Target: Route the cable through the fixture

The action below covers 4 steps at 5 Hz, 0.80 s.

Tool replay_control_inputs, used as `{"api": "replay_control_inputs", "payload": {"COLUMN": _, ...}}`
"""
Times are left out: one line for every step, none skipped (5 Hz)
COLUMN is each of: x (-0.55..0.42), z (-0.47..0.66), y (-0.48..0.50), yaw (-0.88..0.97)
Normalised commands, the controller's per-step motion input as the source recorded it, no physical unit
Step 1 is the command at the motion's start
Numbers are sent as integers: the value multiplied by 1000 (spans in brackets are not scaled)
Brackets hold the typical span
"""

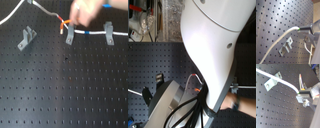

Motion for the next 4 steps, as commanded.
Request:
{"api": "replay_control_inputs", "payload": {"x": -84, "z": 21, "y": 2, "yaw": 54}}
{"api": "replay_control_inputs", "payload": {"x": -1, "z": 255, "y": 75, "yaw": 543}}
{"api": "replay_control_inputs", "payload": {"x": 64, "z": 673, "y": 106, "yaw": 894}}
{"api": "replay_control_inputs", "payload": {"x": -18, "z": 506, "y": 17, "yaw": 943}}
